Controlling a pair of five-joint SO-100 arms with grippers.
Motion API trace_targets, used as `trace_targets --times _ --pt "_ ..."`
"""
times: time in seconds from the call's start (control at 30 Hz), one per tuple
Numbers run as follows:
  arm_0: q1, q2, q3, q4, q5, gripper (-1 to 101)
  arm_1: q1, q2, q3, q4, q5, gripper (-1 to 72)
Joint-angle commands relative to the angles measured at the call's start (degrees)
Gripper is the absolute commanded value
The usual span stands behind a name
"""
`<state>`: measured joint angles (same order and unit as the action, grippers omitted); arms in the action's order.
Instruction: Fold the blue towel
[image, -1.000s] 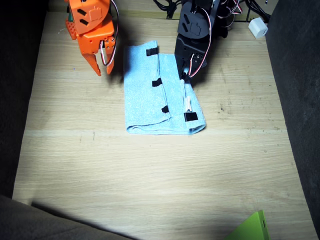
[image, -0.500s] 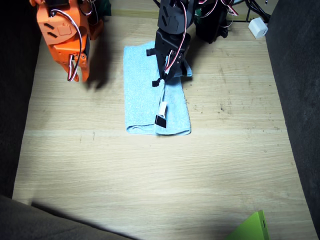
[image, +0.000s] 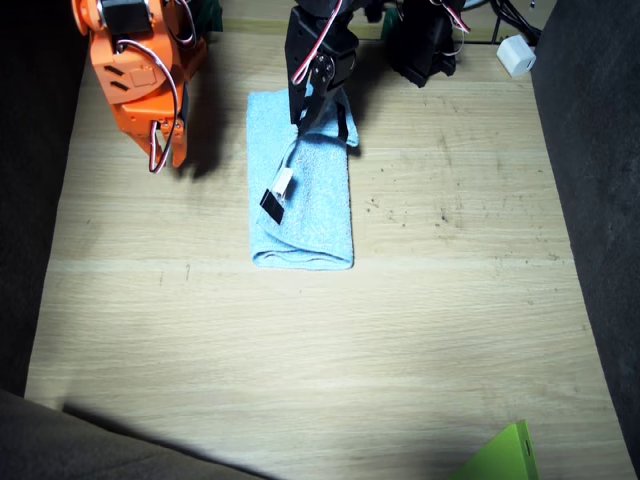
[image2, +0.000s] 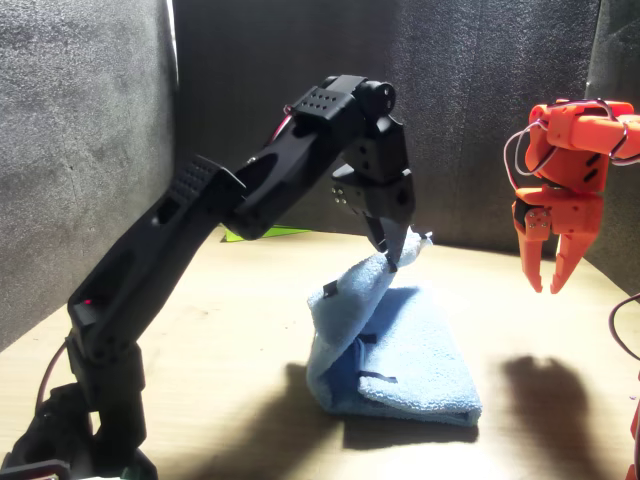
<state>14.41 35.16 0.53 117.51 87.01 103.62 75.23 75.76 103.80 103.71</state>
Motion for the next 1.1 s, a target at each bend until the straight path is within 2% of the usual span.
trace_targets --times 0.0,0.47,0.57,0.63,0.73,0.9,1.07 --pt "-0.35 0.26 -3.69 0.53 1.93 0 2.11 6.33 1.41 1.58 0.70 9.9" --pt "-2.02 -13.27 -17.67 -0.18 3.08 0 2.11 9.58 3.60 1.93 0.79 9.9" --pt "-3.25 -15.12 -18.72 -0.35 3.78 9 2.11 9.76 3.69 1.85 0.79 10.0" --pt "-4.31 -15.91 -18.90 -0.35 4.66 21 2.02 9.76 3.69 1.85 0.70 10.0" --pt "-6.06 -16.52 -18.63 -0.18 7.21 28 1.93 9.76 3.69 1.85 0.62 10.0" --pt "-8.17 -17.23 -18.90 -0.35 9.84 33 2.20 9.67 4.31 1.67 0.88 10.2" --pt "-9.76 -15.64 -18.72 -0.70 12.13 32 2.55 8.88 4.75 1.05 1.05 10.3"
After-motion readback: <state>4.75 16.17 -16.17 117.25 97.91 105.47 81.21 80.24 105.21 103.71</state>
